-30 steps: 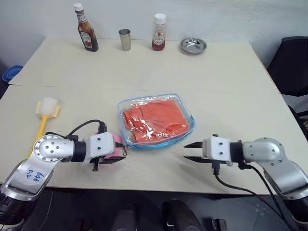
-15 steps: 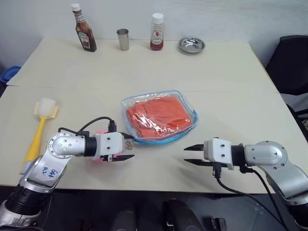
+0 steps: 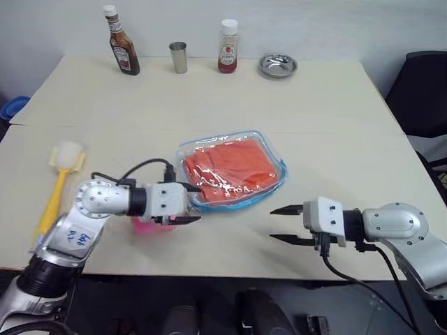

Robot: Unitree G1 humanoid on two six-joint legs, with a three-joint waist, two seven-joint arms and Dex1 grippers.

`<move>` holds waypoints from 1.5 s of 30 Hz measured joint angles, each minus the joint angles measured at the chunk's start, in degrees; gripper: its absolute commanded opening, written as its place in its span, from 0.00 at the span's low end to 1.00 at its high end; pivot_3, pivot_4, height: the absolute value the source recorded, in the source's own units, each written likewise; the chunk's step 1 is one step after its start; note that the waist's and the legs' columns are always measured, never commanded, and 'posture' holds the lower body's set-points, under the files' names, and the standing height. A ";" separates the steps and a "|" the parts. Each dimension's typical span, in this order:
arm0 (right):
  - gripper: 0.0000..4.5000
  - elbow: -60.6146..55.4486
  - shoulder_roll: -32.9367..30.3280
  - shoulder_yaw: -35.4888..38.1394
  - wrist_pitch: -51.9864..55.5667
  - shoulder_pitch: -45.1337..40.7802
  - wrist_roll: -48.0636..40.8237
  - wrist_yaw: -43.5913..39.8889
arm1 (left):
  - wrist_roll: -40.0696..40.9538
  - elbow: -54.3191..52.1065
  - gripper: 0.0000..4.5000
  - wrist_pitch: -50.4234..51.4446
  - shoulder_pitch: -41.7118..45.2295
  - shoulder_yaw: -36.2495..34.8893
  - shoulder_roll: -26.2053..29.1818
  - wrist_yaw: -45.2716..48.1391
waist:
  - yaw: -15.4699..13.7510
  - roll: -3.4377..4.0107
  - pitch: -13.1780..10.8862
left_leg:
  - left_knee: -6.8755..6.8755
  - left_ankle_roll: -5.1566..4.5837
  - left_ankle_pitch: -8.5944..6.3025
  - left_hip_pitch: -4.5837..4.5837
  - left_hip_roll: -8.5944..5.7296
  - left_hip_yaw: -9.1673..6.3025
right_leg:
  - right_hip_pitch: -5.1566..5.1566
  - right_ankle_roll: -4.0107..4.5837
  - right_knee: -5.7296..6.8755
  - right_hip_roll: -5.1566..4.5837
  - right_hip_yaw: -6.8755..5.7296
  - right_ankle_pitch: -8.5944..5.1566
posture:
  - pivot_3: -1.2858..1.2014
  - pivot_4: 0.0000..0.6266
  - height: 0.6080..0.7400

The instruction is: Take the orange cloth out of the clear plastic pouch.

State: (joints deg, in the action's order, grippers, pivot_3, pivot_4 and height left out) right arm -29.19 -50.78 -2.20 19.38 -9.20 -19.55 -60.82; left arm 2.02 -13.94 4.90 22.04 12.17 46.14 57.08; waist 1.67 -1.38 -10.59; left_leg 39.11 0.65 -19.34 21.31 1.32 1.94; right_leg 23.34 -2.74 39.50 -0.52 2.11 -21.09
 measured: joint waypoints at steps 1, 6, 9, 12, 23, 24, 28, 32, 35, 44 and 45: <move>0.91 0.00 0.05 0.02 0.48 -0.34 -0.14 0.31 | -0.59 0.83 0.69 -0.88 0.31 0.35 -0.35 -0.03 | -0.01 0.00 0.00 | 0.00 0.00 0.00 0.00 0.00 0.00 | 0.00 0.00 0.01 0.00 0.00 0.00 | 0.52 0.24 1.00; 0.99 -0.02 0.96 0.06 1.09 -1.21 -0.17 1.96 | -4.76 5.42 0.69 -4.39 2.62 1.12 -2.85 -2.31 | -0.13 0.00 0.00 | 0.00 0.00 0.00 0.01 -0.02 0.00 | -0.01 0.00 -0.01 -0.03 0.00 0.00 | 0.52 0.24 1.00; 0.99 -0.02 1.00 0.05 0.96 -1.12 -0.08 2.37 | -5.75 6.51 0.69 -4.97 2.80 1.39 -3.60 -2.85 | -0.12 0.00 0.00 | 0.00 0.01 0.00 0.02 -0.01 0.00 | 0.00 0.00 0.00 -0.03 0.00 0.00 | 0.52 0.24 1.00; 1.00 -0.02 1.00 0.04 0.82 -1.01 -0.05 2.37 | -6.15 7.11 0.65 -4.95 2.79 1.32 -3.85 -3.40 | -0.07 0.00 0.00 | 0.00 0.01 0.00 0.01 0.00 0.00 | 0.00 0.00 0.01 -0.01 0.00 0.00 | 0.52 0.24 1.00; 1.00 0.25 1.00 -1.12 -0.60 -1.14 0.67 1.94 | -2.73 5.47 0.01 1.48 1.70 -0.70 -6.96 -3.82 | -0.10 0.00 0.00 | 0.01 0.03 0.01 0.01 0.00 0.00 | 0.00 0.00 0.01 -0.02 -0.01 0.00 | 0.52 0.24 1.00; 1.00 0.47 1.00 -1.56 -1.15 -1.31 1.21 1.83 | -2.07 5.16 0.01 2.70 1.25 -1.13 -7.07 -3.87 | -0.05 0.00 0.00 | 0.01 0.03 0.02 0.01 0.00 0.00 | 0.00 0.00 0.01 -0.02 0.00 0.00 | 0.52 0.24 1.00; 0.96 3.53 1.89 -3.66 -3.74 -3.09 4.67 1.95 | 1.51 3.14 0.00 8.77 -0.92 -3.56 -8.66 -5.09 | 0.00 0.00 0.00 | 0.01 0.03 0.02 0.00 0.01 0.00 | 0.00 0.00 0.03 -0.02 0.00 0.00 | 0.52 0.24 1.00; 0.72 6.67 5.35 -6.91 -4.50 -6.48 7.06 2.77 | 3.96 0.83 0.00 12.32 -2.43 -5.49 -9.47 -6.42 | 0.05 0.00 0.00 | 0.01 0.06 0.03 0.00 0.01 0.01 | 0.02 0.00 0.05 -0.02 0.00 0.00 | 0.52 0.24 1.00; 0.49 8.69 6.92 -9.07 -5.11 -8.61 8.57 2.75 | 4.68 -1.09 0.00 12.77 -3.91 -6.60 -9.36 -6.71 | 0.01 0.00 0.00 | 0.02 0.06 0.03 0.00 0.02 0.01 | 0.03 0.00 0.04 -0.02 0.00 0.00 | 0.52 0.24 1.00; 0.35 13.84 11.74 -12.36 -6.96 -13.00 12.00 3.86 | 7.84 -4.03 0.00 16.39 -6.61 -9.18 -9.16 -7.35 | 0.14 -0.02 0.01 | 0.02 0.06 0.03 0.00 0.02 0.01 | 0.04 0.00 0.06 -0.02 0.00 0.00 | 0.52 0.24 1.00; 0.35 14.62 12.44 -12.77 -7.22 -13.72 12.85 4.33 | 7.97 -4.19 0.00 16.54 -6.81 -9.24 -9.14 -7.42 | 0.12 -0.02 0.02 | 0.02 0.07 0.03 0.00 0.03 0.01 | 0.04 0.00 0.05 -0.02 -0.01 0.00 | 0.52 0.24 1.00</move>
State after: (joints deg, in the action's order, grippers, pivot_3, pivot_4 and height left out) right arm -14.56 -38.35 -14.97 12.16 -22.93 -6.69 -56.50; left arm 10.00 -18.13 21.44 15.23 2.94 37.00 49.66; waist 1.79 -1.40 -10.57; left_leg 39.13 0.71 -19.31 21.31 1.34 1.95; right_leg 23.37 -2.74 39.55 -0.54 2.10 -21.09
